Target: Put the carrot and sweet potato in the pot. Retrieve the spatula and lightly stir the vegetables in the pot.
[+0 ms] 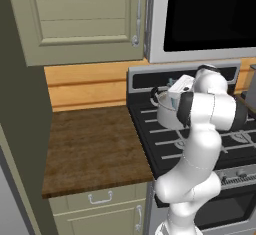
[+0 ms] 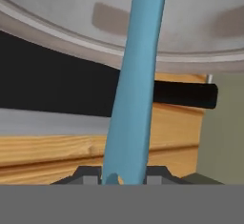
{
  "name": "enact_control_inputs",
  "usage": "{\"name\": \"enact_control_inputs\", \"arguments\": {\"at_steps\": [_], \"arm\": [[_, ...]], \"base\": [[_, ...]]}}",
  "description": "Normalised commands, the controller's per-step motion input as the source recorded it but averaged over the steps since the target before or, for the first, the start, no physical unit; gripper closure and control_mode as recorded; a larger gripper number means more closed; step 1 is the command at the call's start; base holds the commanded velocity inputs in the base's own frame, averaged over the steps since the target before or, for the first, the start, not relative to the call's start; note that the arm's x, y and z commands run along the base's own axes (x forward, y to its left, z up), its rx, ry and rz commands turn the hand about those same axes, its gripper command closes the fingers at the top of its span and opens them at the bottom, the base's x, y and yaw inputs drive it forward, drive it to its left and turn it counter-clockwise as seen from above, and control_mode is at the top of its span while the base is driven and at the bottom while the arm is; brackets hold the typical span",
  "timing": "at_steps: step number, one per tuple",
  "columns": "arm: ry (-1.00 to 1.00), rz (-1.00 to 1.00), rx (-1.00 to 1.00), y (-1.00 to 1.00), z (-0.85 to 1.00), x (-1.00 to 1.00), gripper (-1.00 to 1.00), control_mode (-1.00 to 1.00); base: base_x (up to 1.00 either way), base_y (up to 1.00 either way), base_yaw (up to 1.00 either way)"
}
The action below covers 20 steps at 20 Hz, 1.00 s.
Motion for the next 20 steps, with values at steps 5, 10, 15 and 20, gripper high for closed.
{"name": "enact_control_inputs", "arguments": {"at_steps": [5,10,15,20], "arm": [[-0.14,0.24,0.03,0.0,-0.04,0.0,1.0,-1.0],[-0.19,0.22,0.03,0.02,0.0,0.0,1.0,-1.0],[-0.23,0.22,0.01,0.1,0.01,-0.16,1.0,-1.0],[-0.28,0.23,0.0,0.18,0.03,-0.44,1.0,-1.0]], "base": [[0.0,0.0,0.0],[0.0,0.0,0.0],[0.0,0.0,0.0],[0.0,0.0,0.0]]}}
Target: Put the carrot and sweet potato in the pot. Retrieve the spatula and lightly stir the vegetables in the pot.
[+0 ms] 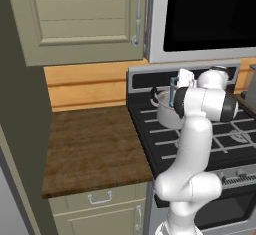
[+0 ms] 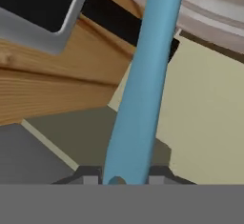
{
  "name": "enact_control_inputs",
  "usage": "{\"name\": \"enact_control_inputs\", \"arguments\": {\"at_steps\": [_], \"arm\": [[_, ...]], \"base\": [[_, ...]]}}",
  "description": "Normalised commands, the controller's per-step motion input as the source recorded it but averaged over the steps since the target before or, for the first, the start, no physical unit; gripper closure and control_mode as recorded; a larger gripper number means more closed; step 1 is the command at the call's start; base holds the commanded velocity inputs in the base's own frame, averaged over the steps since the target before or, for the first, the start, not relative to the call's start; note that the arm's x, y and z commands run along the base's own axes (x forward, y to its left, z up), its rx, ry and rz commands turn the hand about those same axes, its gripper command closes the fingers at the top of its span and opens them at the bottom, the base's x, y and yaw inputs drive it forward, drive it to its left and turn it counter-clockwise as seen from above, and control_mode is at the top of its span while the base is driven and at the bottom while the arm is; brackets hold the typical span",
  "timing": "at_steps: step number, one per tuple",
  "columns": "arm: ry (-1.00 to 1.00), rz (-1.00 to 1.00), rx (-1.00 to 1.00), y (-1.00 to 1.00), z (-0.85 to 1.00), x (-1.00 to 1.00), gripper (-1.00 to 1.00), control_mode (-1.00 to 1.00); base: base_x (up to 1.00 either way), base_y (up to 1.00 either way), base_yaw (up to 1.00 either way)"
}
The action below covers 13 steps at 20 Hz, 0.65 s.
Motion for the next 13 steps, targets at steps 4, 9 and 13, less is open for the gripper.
{"name": "enact_control_inputs", "arguments": {"at_steps": [4,9,13], "arm": [[-0.24,0.18,0.0,0.2,0.15,-0.62,1.0,-1.0],[-0.04,0.04,0.0,0.05,0.09,-0.36,1.0,-1.0],[0.02,-0.03,-0.01,0.0,0.01,-0.09,1.0,-1.0]], "base": [[0.0,0.0,0.0],[0.0,0.0,0.0],[0.0,0.0,0.0]]}}
